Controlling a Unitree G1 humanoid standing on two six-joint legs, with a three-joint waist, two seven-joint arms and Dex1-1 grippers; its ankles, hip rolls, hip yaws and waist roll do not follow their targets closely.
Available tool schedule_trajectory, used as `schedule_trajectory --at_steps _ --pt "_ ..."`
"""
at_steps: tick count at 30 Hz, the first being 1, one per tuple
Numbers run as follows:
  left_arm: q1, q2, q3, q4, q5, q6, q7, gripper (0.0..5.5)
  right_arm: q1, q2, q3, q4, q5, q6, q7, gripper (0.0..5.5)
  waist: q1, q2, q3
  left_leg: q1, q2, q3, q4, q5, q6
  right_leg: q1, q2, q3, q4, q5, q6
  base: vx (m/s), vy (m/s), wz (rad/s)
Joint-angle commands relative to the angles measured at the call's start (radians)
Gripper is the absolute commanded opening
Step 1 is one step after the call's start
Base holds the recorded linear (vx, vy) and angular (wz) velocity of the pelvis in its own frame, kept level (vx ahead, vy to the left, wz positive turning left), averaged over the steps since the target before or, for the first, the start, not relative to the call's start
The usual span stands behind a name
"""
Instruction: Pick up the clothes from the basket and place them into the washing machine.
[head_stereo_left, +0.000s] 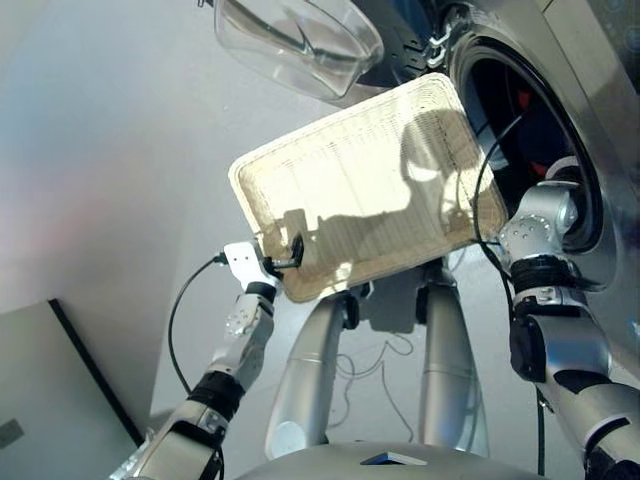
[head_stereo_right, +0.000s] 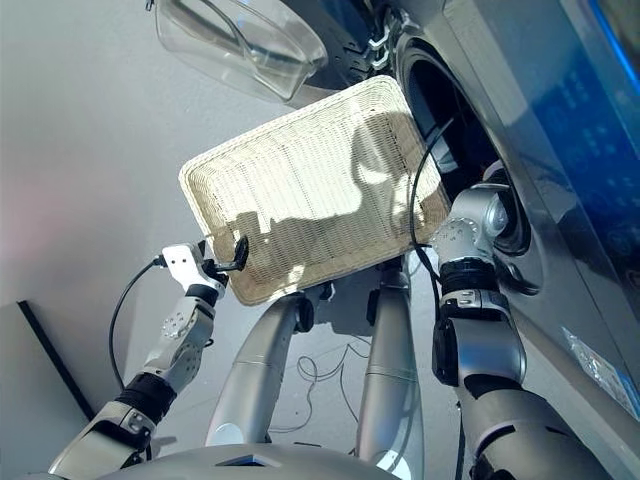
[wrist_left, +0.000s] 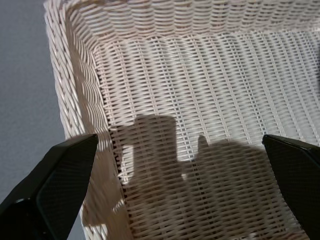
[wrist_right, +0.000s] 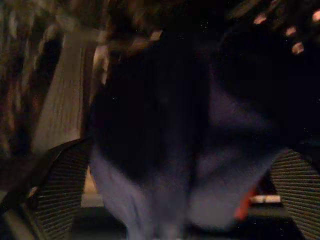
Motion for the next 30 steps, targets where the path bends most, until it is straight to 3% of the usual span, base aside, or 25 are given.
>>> schedule_trajectory --at_steps 1,6,16,19,22,23,30 --pt "0.073 0.050 0.057 0.021 0.026 -0.025 -0.003 5.50 0.072 -0.026 0.160 0.009 -0.175 0.102 0.087 5.50 0.007 -0.029 -0.078 0.000 -0.005 -0.008 -0.037 -0.017 -0.019 0.050 0.023 -0.050 -0.105 0.030 0.009 -0.031 -0.079 0.016" --pt "0.088 0.053 0.080 0.053 0.045 -0.013 -0.031 5.50 0.127 -0.013 0.306 0.007 -0.298 0.176 0.174 5.50 0.007 -0.066 -0.079 0.024 -0.007 -0.027 -0.053 -0.002 -0.023 0.093 0.021 -0.071 -0.143 0.044 0.009 -0.006 -0.065 0.069" --pt "0.070 0.010 0.087 0.210 0.099 -0.003 -0.042 5.50 0.268 0.084 0.336 0.131 -0.378 0.218 0.218 5.50 0.010 -0.126 -0.099 0.191 -0.017 -0.062 -0.152 0.032 -0.036 0.287 0.011 -0.115 -0.256 0.060 0.022 0.035 -0.025 0.065" --pt "0.065 -0.005 0.086 0.331 0.161 0.011 -0.036 5.50 0.358 0.128 0.337 0.213 -0.426 0.240 0.226 5.50 0.006 -0.157 -0.107 0.322 -0.021 -0.072 -0.228 0.052 -0.046 0.426 0.008 -0.128 -0.338 0.077 0.035 0.094 -0.004 0.020" --pt "0.076 -0.012 0.102 0.414 0.194 0.022 -0.035 5.50 0.437 0.156 0.347 0.248 -0.490 0.254 0.230 5.50 -0.002 -0.179 -0.111 0.427 -0.024 -0.076 -0.292 0.068 -0.053 0.538 0.017 -0.132 -0.401 0.085 0.042 0.061 0.004 0.041" --pt "0.081 -0.012 0.105 0.438 0.213 0.026 -0.038 5.50 0.460 0.158 0.345 0.261 -0.505 0.259 0.238 5.50 -0.008 -0.189 -0.113 0.447 -0.029 -0.069 -0.316 0.101 -0.050 0.563 0.012 -0.138 -0.426 0.109 0.039 0.000 0.000 0.000" --pt "0.129 -0.022 0.120 0.551 0.315 0.038 -0.051 5.50 0.621 0.180 0.307 0.366 -0.592 0.285 0.259 5.50 -0.025 -0.210 -0.135 0.641 -0.029 -0.058 -0.418 0.118 -0.060 0.752 0.033 -0.133 -0.525 0.124 0.053 0.063 0.028 -0.038"
